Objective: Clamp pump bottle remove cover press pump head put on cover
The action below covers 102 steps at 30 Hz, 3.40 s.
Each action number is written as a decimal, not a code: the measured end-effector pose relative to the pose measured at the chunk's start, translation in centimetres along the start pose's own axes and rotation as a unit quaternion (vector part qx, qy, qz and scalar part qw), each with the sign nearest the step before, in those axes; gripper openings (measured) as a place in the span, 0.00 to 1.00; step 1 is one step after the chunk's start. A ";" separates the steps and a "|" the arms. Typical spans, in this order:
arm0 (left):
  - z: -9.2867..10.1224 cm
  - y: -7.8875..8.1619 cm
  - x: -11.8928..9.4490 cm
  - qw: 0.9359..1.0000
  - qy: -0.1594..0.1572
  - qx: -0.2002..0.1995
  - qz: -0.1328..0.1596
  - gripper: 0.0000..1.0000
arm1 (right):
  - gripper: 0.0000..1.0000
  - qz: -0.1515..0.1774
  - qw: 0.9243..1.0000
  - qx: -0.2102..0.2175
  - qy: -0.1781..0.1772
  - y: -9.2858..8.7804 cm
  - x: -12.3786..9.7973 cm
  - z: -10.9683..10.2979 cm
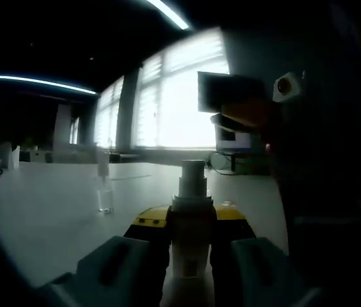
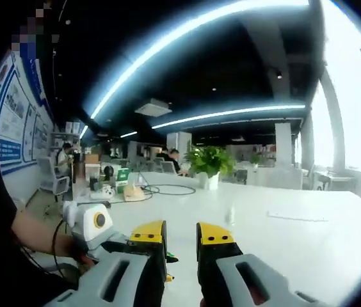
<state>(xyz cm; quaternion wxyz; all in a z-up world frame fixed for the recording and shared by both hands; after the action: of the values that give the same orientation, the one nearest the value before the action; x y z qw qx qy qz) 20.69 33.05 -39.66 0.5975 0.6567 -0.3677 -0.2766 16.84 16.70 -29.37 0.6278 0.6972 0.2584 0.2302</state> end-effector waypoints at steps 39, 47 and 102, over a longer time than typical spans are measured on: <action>0.2 0.1 0.1 1.000 -0.003 0.000 -0.002 0.14 | 0.10 -0.167 0.977 -0.114 0.071 3.5 2.9 0.1; 0.2 0.0 0.1 1.000 -0.003 0.000 -0.002 0.14 | 0.10 -0.206 0.962 -0.151 0.093 4.6 4.1 -0.4; 0.6 0.0 0.2 1.000 -0.016 0.005 -0.002 0.14 | 0.09 -0.405 0.803 -0.361 0.249 5.1 8.2 -4.1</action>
<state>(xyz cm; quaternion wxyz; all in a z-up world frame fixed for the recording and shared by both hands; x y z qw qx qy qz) 20.34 32.56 -39.76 0.5880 0.6556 -0.3775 -0.2862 20.75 24.72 -23.93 0.7845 0.1711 0.5625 0.1973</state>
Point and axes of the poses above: the point that each gripper's makers call its tool centre point, and the gripper's own axes: x roughly forward along the fingers, z roughly to its right, y roughly out of its top, the point moved 9 cm from there along -x, roughly backward along the fingers, and after that the axes turned 8 degrees about x, right-handed, at the moved point
